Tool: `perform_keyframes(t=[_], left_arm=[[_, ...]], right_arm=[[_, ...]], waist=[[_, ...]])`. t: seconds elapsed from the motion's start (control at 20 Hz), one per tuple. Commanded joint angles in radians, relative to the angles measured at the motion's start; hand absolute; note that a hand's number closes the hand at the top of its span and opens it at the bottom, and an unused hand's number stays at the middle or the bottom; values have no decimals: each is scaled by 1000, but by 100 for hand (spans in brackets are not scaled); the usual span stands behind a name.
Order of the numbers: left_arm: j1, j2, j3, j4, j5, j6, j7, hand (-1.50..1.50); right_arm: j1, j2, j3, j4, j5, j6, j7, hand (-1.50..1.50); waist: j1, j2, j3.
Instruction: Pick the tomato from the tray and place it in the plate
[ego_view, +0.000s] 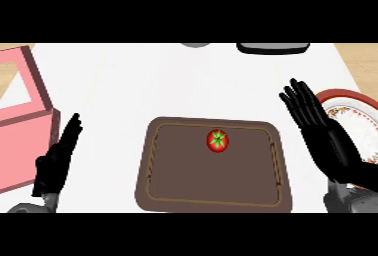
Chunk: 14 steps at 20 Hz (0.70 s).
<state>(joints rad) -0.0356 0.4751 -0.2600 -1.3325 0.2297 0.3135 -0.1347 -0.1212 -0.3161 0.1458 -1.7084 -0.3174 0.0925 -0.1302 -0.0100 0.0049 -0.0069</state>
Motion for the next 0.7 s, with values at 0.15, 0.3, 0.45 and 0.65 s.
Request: perform_keyframes(t=[0.15,0.3,0.45,0.65], left_arm=[[-44,-77,-11,43,69,-66,148,0],[-8,-129,-42,29,98,-79,144,0],[-17,-181,-79,-20,127,-88,219,0],[-20,-153,-6,21,166,-144,216,0]], right_arm=[[-361,-61,-142,232,-38,60,49,150],[-330,-329,-46,188,324,48,54,150],[-355,-60,-131,427,325,-254,-54,-150],[-348,22,-160,576,251,-168,-318,-150]], waist=[[41,6,7],[21,8,-27],[64,14,9],[26,1,8]])
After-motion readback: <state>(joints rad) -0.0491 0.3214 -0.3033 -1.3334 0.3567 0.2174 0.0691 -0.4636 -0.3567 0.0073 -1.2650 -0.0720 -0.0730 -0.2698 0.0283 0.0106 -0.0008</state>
